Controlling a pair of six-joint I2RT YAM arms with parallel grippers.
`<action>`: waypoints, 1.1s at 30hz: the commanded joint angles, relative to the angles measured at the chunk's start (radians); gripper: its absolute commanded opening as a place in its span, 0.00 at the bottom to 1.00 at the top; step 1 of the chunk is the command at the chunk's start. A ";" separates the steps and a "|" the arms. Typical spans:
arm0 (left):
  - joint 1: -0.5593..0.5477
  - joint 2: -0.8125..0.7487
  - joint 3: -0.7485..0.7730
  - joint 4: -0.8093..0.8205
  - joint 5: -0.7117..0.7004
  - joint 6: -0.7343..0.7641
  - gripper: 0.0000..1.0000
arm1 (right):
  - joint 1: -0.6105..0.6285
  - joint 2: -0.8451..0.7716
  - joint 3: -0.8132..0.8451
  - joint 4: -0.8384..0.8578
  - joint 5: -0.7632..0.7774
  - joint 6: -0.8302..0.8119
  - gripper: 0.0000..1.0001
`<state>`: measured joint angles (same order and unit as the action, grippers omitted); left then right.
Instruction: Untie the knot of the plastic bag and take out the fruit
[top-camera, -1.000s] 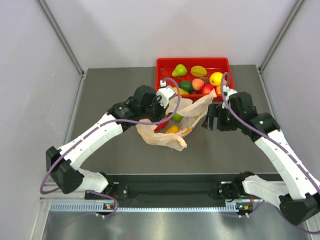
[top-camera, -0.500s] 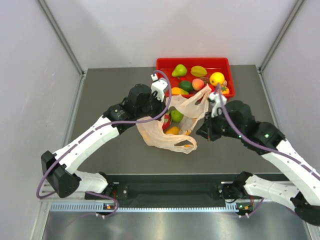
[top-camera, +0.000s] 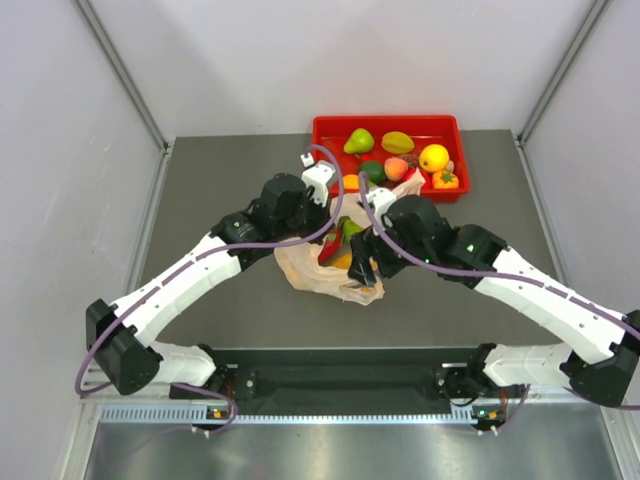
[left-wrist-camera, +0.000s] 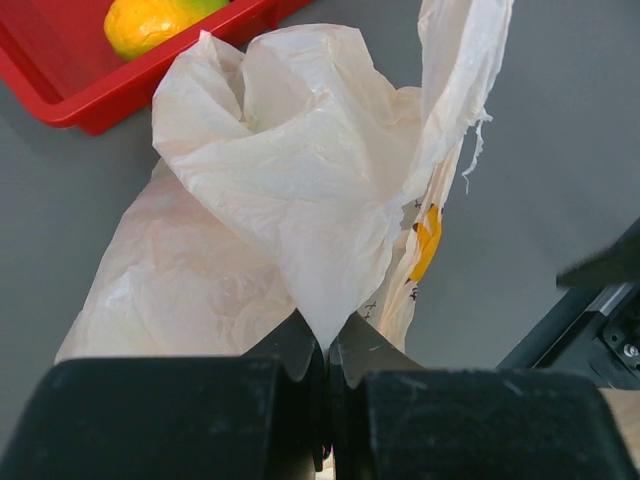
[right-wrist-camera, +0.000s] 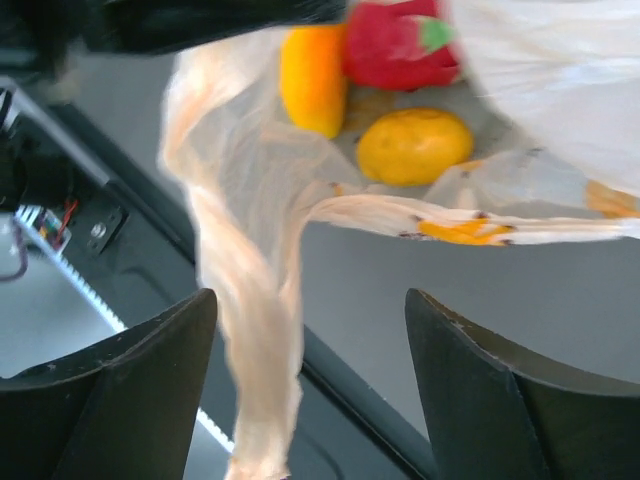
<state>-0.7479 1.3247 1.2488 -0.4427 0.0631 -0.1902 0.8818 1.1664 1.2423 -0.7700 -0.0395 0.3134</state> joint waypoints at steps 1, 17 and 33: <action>0.008 -0.012 -0.005 0.071 -0.054 -0.023 0.00 | 0.096 0.013 0.045 0.000 -0.062 -0.027 0.72; 0.077 0.010 -0.043 0.194 -0.034 -0.098 0.00 | 0.480 0.330 0.319 0.053 0.000 0.029 0.00; 0.147 -0.056 -0.201 0.326 0.044 -0.180 0.00 | 0.510 0.181 0.208 0.245 0.008 0.091 1.00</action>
<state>-0.6151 1.3186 1.0657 -0.2245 0.1150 -0.3607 1.3796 1.4994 1.4960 -0.5888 -0.1116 0.3717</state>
